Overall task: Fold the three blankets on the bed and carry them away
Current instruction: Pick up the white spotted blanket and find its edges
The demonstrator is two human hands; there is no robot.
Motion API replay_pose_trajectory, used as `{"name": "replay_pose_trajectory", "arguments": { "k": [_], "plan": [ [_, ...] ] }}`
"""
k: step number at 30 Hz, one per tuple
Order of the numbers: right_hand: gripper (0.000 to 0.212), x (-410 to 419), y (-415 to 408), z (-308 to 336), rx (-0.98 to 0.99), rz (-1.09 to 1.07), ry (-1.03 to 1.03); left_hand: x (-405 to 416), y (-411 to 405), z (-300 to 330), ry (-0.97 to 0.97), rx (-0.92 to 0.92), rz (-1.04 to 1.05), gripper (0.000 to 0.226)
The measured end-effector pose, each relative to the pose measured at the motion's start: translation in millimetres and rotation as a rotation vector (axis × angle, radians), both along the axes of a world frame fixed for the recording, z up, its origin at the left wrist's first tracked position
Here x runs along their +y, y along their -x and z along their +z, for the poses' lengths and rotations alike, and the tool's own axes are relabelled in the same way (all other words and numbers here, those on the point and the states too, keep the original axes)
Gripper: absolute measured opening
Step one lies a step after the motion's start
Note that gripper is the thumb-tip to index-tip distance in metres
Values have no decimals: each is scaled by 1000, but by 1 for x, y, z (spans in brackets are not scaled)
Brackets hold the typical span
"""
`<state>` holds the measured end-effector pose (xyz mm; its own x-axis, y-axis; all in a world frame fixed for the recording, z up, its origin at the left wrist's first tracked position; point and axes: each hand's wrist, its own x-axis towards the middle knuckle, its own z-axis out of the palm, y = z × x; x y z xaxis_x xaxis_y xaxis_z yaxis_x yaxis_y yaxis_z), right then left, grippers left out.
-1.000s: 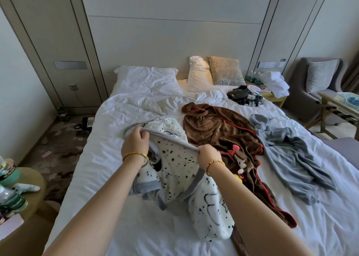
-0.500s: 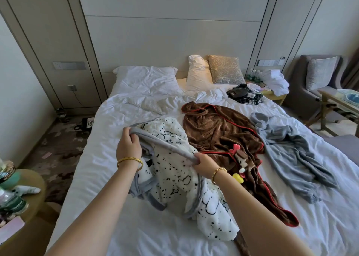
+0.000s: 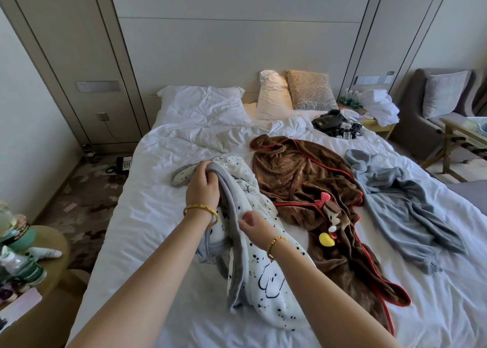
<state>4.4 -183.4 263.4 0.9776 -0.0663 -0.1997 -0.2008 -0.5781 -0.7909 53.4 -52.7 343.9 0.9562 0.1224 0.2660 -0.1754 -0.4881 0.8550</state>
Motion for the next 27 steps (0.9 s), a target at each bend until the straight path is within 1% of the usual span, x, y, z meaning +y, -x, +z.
{"name": "replay_pose_trajectory", "arguments": {
  "k": [2, 4, 5, 7, 9, 11, 14, 17, 19, 20, 22, 24, 27],
  "plan": [
    [30, 8, 3, -1, -50, -153, -121, 0, 0, 1, 77, 12, 35, 26],
    [32, 15, 5, 2, -130, -193, -192, -1, 0, 1, 102, 23, 56, 27],
    [31, 17, 7, 4, -147, -156, -175, -1, 0, 1, 113, 32, 66, 28],
    [24, 19, 7, 7, -82, 3, -30, -1, -1, -1, 141, 60, 82, 30],
    [32, 16, 4, 9, -34, 131, 120, -1, -3, -2, 163, 85, 91, 30],
    [30, 15, 4, 13, -34, 134, 170, -3, -4, -2, 179, 94, 92, 29],
    [20, 13, 7, 15, -75, 17, 227, -4, -6, -1, 187, 108, 122, 27],
    [4, 8, 16, 11, -235, -209, 146, -2, -11, 0, 183, 136, 179, 27],
    [10, 2, 20, 10, -341, -286, 116, -2, -14, 1, 191, 160, 208, 29],
    [10, 0, 21, 10, -339, -267, 114, -4, -14, 2, 197, 167, 211, 30],
    [4, -3, 24, 9, -241, -134, 154, -10, -14, 5, 212, 169, 191, 30],
    [10, -2, 26, 3, -122, -23, 155, -17, -13, 7, 238, 158, 168, 30],
    [21, 4, 32, -5, -55, 7, 92, -25, -12, 8, 259, 132, 158, 30]
  ]
}}
